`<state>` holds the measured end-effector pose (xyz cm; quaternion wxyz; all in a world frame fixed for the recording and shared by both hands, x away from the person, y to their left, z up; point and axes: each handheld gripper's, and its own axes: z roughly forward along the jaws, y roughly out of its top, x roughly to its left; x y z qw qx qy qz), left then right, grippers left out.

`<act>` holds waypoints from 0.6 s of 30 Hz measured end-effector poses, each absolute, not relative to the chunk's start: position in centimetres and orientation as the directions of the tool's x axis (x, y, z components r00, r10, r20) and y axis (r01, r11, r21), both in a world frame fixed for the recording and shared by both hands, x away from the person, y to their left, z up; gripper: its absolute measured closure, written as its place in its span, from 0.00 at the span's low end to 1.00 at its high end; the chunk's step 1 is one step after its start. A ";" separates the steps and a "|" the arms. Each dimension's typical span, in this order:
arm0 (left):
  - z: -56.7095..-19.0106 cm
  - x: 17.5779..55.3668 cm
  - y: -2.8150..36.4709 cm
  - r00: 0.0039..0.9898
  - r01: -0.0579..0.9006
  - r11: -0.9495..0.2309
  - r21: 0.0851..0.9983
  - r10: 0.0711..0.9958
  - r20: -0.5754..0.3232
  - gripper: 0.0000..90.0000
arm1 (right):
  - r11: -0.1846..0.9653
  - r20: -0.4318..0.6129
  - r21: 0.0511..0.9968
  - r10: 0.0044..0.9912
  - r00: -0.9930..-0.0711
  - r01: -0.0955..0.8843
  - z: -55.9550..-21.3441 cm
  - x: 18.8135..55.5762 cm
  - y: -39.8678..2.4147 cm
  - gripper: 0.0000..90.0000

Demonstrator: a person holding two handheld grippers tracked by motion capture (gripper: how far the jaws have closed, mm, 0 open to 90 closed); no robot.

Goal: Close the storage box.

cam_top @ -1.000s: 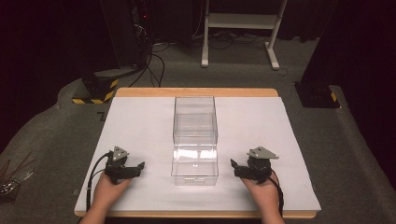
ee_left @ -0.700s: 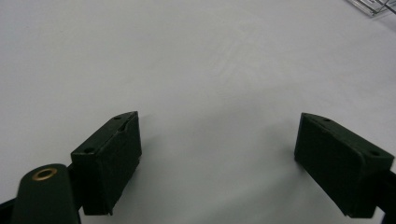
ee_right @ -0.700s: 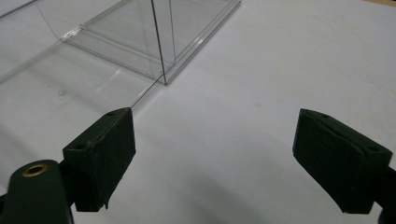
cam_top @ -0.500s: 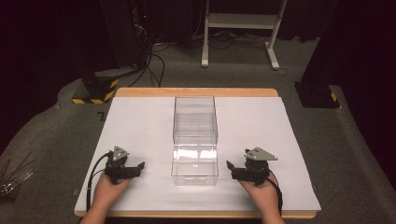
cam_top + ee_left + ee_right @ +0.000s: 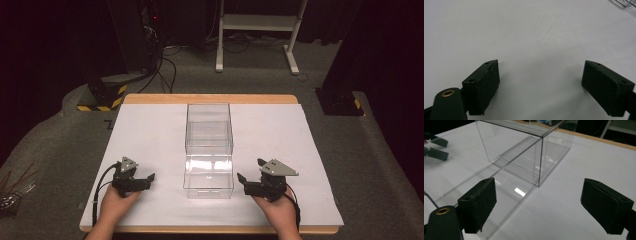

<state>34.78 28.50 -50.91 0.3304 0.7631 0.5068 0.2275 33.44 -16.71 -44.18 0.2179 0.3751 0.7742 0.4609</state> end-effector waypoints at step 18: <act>-50.9 34.8 28.5 0.383 0.624 -0.267 0.734 0.924 0.011 0.16 | 0.251 0.061 0.904 0.725 -0.686 0.345 -43.4 31.0 -15.4 0.15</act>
